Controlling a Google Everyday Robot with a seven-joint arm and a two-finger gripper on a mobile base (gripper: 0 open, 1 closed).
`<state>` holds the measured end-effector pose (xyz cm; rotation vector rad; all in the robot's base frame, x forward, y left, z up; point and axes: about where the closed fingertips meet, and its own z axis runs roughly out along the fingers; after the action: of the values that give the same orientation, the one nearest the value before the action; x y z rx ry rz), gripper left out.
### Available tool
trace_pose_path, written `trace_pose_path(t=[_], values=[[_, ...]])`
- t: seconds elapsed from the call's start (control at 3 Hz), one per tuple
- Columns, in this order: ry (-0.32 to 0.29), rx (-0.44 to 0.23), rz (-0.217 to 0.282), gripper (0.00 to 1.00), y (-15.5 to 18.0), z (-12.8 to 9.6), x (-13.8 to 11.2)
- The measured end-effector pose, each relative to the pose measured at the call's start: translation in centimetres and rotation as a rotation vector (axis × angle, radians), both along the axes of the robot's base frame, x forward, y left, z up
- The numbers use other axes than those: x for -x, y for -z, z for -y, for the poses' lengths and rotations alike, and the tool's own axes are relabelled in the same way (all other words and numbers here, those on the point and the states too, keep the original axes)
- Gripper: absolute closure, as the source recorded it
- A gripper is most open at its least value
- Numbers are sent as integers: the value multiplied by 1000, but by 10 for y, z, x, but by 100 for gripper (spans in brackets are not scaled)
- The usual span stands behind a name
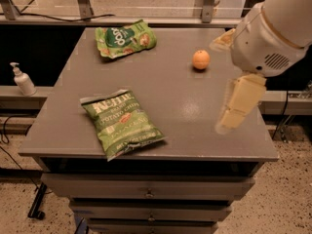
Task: Pick green jalapeno chip bag
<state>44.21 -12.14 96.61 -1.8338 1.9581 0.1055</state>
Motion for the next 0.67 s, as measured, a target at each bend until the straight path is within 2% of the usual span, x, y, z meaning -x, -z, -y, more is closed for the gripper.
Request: trace_pose_path(t=[0.33, 0.67], values=[[-82, -98, -11, 0, 10, -48, 7], [-82, -98, -11, 0, 10, -48, 7]])
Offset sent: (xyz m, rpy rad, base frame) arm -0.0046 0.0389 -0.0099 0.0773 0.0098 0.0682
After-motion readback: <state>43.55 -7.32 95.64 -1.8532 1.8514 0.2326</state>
